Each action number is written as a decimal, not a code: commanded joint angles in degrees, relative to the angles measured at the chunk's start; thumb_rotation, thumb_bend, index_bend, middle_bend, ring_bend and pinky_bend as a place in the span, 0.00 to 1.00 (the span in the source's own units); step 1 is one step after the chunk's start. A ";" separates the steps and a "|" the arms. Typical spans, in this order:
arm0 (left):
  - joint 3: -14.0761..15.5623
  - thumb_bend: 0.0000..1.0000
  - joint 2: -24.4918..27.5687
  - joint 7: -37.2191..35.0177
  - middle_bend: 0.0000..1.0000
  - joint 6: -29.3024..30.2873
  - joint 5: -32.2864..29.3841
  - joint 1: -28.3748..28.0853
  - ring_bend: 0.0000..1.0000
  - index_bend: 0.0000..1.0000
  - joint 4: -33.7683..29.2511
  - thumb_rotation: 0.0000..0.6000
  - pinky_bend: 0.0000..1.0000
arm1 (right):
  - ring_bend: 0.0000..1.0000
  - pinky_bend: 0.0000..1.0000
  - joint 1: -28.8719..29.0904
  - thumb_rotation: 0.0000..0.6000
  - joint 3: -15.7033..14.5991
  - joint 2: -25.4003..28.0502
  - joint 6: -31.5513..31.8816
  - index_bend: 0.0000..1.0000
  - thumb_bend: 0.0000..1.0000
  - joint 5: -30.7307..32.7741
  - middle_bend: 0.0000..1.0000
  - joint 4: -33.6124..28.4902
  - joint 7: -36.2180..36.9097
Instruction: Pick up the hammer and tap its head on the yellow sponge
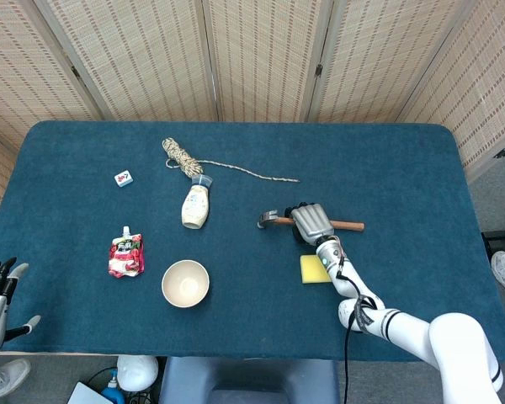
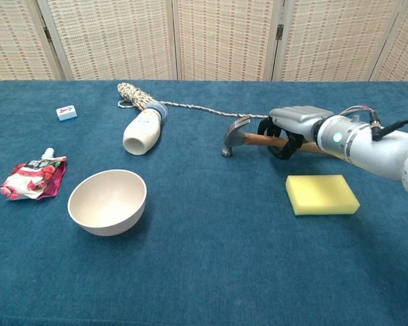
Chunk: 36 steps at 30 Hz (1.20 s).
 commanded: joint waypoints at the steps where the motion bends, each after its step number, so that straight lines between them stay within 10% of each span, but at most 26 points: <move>1: 0.00 0.14 0.00 -0.01 0.09 -0.02 -0.03 0.02 0.05 0.16 0.03 1.00 0.23 | 0.29 0.37 0.22 1.00 0.09 -0.32 0.00 0.37 0.45 0.36 0.42 0.43 -0.34; 21: -0.02 0.14 -0.30 -0.56 0.09 -0.36 -0.26 0.08 0.05 0.16 0.61 1.00 0.23 | 0.34 0.41 1.02 1.00 0.36 -2.38 0.27 0.45 0.41 0.86 0.48 3.25 -0.52; 36: 0.03 0.14 -0.50 -0.47 0.09 -0.61 -0.46 0.13 0.05 0.16 0.69 1.00 0.23 | 0.39 0.46 0.83 1.00 0.08 -2.96 0.83 0.53 0.56 0.19 0.54 3.54 -0.47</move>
